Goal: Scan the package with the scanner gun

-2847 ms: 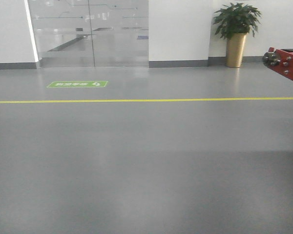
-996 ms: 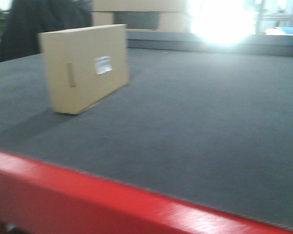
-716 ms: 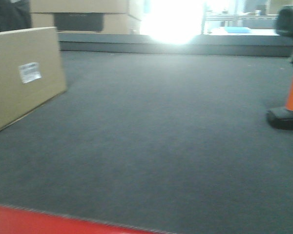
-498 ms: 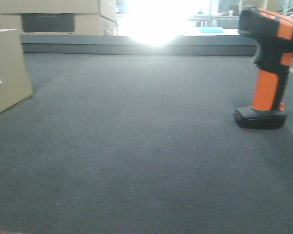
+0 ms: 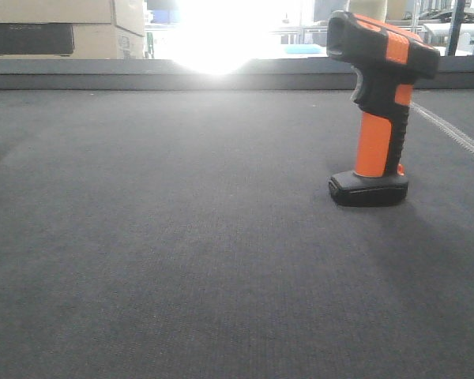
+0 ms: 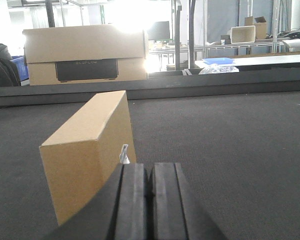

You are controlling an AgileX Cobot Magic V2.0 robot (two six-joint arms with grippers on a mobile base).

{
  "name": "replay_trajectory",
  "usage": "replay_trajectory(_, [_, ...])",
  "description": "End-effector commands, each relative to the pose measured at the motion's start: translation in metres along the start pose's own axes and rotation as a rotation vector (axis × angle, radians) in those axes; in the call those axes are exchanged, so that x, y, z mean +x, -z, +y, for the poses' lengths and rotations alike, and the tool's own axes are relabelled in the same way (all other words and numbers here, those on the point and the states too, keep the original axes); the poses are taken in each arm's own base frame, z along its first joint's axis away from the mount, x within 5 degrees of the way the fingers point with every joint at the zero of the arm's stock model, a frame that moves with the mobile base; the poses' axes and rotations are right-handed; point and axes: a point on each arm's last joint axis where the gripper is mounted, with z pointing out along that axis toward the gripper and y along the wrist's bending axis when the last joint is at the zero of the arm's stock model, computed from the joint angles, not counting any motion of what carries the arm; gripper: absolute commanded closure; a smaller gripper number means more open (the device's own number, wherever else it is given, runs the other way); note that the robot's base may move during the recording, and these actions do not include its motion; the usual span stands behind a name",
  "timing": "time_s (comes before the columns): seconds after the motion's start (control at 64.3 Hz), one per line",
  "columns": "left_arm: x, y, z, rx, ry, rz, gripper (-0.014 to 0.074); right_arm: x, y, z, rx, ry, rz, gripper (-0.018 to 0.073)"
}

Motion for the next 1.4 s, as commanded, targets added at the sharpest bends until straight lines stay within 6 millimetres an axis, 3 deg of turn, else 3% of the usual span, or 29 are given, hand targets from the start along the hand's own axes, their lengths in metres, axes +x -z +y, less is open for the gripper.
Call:
replay_trajectory(0.0, [-0.0027, 0.0004, -0.0001, 0.003, 0.005, -0.027, 0.0707, -0.002, 0.0003, -0.0004, 0.006, 0.009, -0.025, 0.0712])
replay_trajectory(1.136, [-0.0027, 0.0004, -0.0001, 0.003, 0.005, -0.027, 0.0707, -0.002, 0.0003, -0.0004, 0.006, 0.009, -0.025, 0.0712])
replay_trajectory(1.384, [-0.0027, 0.0004, -0.0001, 0.003, 0.005, -0.027, 0.0707, -0.0101, 0.0008, -0.001, 0.013, 0.009, -0.113, 0.0712])
